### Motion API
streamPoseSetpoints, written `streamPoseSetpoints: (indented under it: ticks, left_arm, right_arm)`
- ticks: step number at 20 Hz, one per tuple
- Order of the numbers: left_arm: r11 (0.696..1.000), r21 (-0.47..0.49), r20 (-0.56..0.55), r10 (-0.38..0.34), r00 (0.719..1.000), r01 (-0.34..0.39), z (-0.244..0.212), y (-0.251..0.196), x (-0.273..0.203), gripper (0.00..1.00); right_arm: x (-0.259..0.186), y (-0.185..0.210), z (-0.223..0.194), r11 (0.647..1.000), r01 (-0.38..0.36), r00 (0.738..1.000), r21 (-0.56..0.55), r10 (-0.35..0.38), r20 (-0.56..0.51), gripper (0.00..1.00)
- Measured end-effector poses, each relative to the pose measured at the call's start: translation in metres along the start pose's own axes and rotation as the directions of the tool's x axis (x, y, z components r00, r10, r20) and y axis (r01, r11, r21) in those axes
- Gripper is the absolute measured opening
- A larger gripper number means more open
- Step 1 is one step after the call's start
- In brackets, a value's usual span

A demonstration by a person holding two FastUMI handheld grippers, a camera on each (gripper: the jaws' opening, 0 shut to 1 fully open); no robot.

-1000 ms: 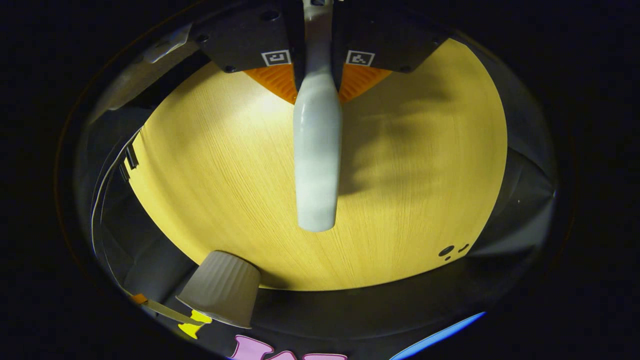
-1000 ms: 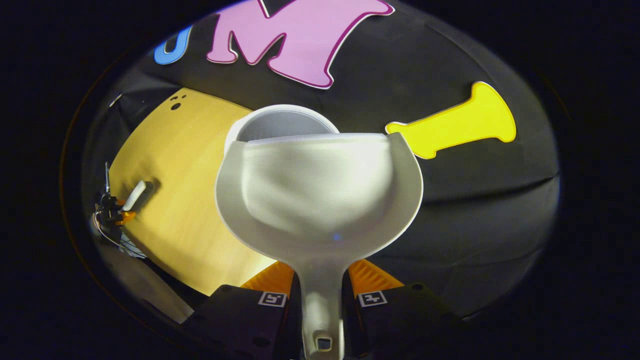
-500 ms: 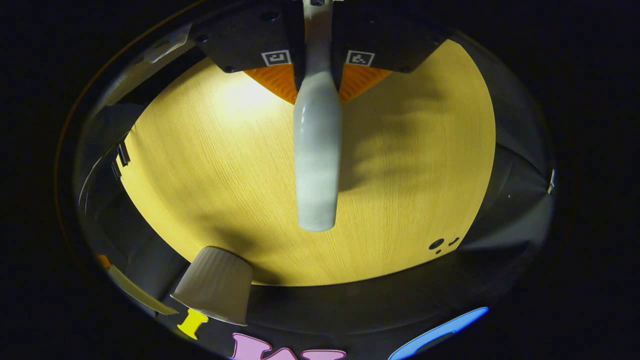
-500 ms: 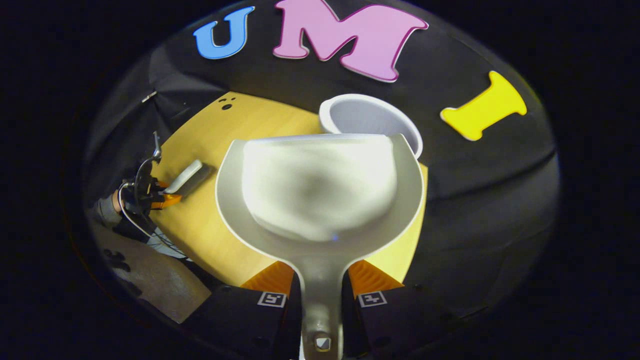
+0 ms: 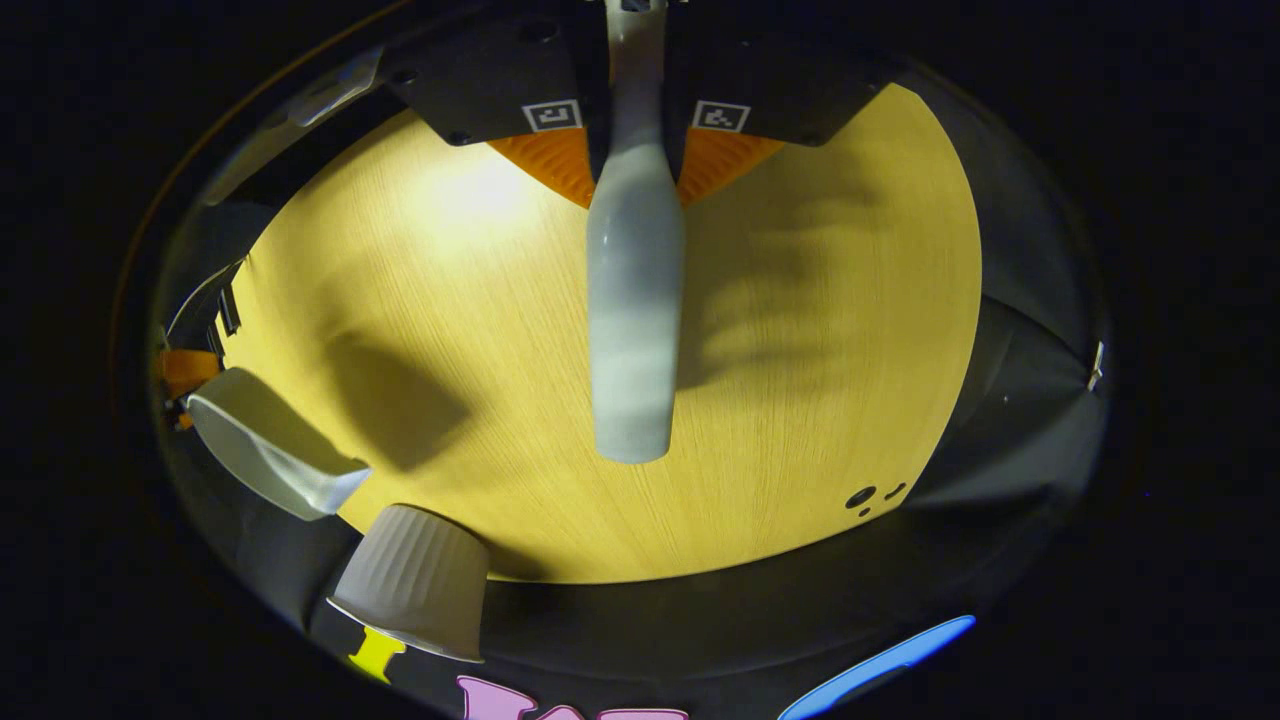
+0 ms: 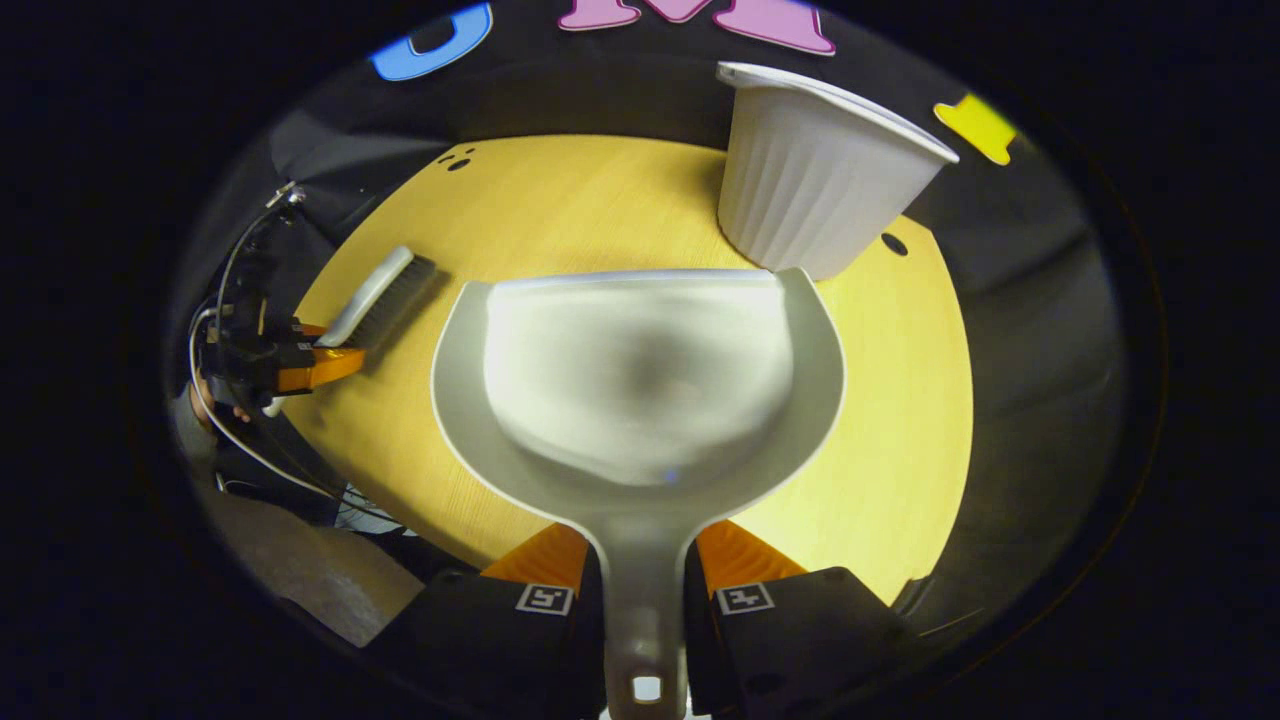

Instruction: Pick up the small broom and dustpan from the desktop, sweep the trash into the dustpan with the broom, and then empty the trash into the garbage bin.

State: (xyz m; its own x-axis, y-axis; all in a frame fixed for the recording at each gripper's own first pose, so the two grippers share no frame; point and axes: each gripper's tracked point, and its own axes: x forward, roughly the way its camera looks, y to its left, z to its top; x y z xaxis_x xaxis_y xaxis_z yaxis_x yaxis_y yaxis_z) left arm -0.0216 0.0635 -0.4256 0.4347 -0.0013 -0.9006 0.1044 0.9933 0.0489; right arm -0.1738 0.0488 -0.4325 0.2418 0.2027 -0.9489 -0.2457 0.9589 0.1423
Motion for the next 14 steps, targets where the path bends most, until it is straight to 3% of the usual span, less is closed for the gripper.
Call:
streamPoseSetpoints:
  ticks: [1, 6, 12, 14]
  left_arm:
    - [1.0, 0.003, -0.004, 0.002, 1.0, -0.002, -0.002, 0.0, 0.001, 0.24]
    - [1.0, 0.01, -0.025, 0.002, 1.0, -0.002, -0.003, -0.003, 0.012, 0.27]
    - [1.0, 0.019, -0.038, 0.006, 0.999, -0.005, 0.002, -0.002, 0.028, 0.31]
    - [0.999, 0.036, -0.03, 0.016, 0.999, -0.015, 0.007, 0.0, 0.029, 0.31]
  right_arm:
    - [0.009, 0.001, -0.003, 1.0, 0.004, 1.0, 0.006, -0.004, 0.0, 0.37]
    - [0.052, 0.005, -0.017, 0.999, 0.041, 0.999, 0.024, -0.041, -0.006, 0.34]
    - [0.058, 0.005, -0.022, 0.996, 0.025, 0.999, 0.091, -0.022, -0.033, 0.37]
    - [0.06, 0.001, -0.027, 0.996, 0.033, 0.999, 0.089, -0.03, -0.028, 0.34]
